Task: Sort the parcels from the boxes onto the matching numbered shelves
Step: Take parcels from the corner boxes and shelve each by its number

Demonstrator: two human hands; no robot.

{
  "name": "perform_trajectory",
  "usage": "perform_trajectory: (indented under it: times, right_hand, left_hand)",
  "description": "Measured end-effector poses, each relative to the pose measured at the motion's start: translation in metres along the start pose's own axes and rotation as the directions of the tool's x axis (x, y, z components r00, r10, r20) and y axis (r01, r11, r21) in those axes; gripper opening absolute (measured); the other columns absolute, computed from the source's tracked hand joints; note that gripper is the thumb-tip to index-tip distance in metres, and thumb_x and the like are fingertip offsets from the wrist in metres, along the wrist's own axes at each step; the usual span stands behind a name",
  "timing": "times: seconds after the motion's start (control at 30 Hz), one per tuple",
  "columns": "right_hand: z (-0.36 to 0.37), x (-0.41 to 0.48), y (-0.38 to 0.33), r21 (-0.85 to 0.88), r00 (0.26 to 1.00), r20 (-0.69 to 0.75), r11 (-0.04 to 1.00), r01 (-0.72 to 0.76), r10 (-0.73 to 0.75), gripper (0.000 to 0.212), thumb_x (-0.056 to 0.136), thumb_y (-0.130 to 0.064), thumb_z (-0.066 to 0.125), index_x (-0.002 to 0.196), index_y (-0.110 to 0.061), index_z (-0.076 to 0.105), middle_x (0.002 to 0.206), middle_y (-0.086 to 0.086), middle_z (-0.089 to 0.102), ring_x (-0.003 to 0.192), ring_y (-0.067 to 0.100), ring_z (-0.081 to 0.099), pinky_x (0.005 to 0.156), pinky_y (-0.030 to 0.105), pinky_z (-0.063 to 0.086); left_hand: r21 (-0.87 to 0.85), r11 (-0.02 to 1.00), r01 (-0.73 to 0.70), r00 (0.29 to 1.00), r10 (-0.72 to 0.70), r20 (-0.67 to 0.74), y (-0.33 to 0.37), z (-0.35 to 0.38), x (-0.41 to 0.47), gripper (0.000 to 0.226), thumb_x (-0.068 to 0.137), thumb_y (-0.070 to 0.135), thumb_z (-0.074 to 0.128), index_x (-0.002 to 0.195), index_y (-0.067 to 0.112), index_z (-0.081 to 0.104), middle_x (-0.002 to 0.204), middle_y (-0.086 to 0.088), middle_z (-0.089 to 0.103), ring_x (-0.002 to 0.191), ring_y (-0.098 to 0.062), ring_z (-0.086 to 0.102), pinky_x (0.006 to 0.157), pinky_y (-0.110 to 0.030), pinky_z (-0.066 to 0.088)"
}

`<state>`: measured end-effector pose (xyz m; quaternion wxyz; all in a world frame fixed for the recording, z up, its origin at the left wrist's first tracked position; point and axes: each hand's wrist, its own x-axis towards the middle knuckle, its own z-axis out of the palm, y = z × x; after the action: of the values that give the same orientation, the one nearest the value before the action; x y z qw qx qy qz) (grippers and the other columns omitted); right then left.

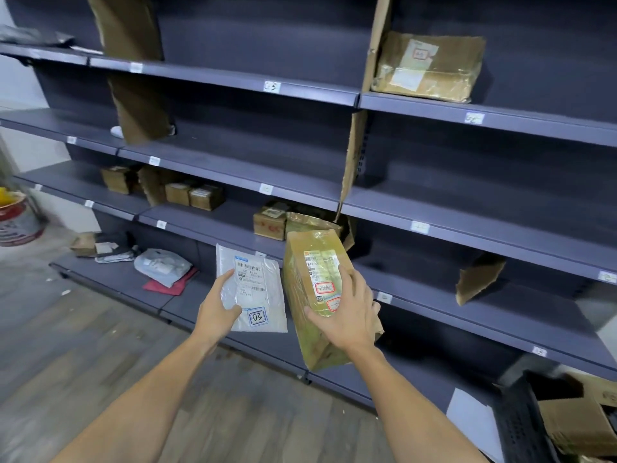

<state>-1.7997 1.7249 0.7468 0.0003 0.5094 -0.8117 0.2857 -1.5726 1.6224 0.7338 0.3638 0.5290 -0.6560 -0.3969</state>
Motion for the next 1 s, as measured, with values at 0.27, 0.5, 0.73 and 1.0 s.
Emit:
perform_trajectory:
  times: [0.27,0.5,0.73,1.0]
  right_hand:
    - [0.05,0.072,-0.041,0.039,0.996,0.046,0.996,0.074,-0.076,0.102,0.068,-0.074,0.063,0.15,-0.032,0.021,0.155,-0.004,0.022,0.139,0.026,0.029,0.107,0.046,0.03]
    - [0.086,0.132,-0.073,0.052,0.984,0.114,0.99,0.131,-0.136,0.101,0.072,-0.074,0.063,0.152,-0.031,0.02,0.158,-0.002,0.018,0.143,0.027,0.025,0.11,0.046,0.027]
    - [0.127,0.16,-0.111,0.098,0.961,0.176,0.975,0.198,-0.213,0.101,0.071,-0.074,0.064,0.152,-0.032,0.02,0.158,-0.003,0.019,0.142,0.027,0.026,0.109,0.046,0.027]
    - [0.166,0.175,-0.167,0.109,0.934,0.227,0.96,0.256,-0.275,0.102,0.071,-0.074,0.065,0.152,-0.031,0.021,0.158,-0.003,0.019,0.142,0.027,0.027,0.11,0.046,0.027]
  left_hand:
    - [0.029,0.999,0.018,0.996,-0.016,-0.09,-0.014,-0.034,0.071,0.077,0.084,-0.011,0.054,0.148,0.029,0.039,0.139,0.01,0.048,0.09,-0.016,0.059,0.064,-0.019,0.043]
    - [0.051,0.996,0.068,0.984,-0.058,-0.169,-0.021,-0.053,0.127,0.074,0.086,-0.01,0.054,0.147,0.031,0.04,0.128,0.01,0.05,0.072,0.001,0.048,0.068,-0.02,0.046]
    - [-0.008,0.991,0.135,0.957,-0.132,-0.258,-0.05,-0.086,0.148,0.076,0.087,-0.01,0.053,0.146,0.036,0.041,0.134,0.01,0.049,0.112,-0.019,0.053,0.083,-0.031,0.049]
    - [-0.102,0.981,0.168,0.936,-0.191,-0.297,-0.089,-0.137,0.176,0.077,0.087,-0.01,0.054,0.142,0.044,0.043,0.137,0.005,0.054,0.115,-0.023,0.058,0.086,-0.041,0.058]
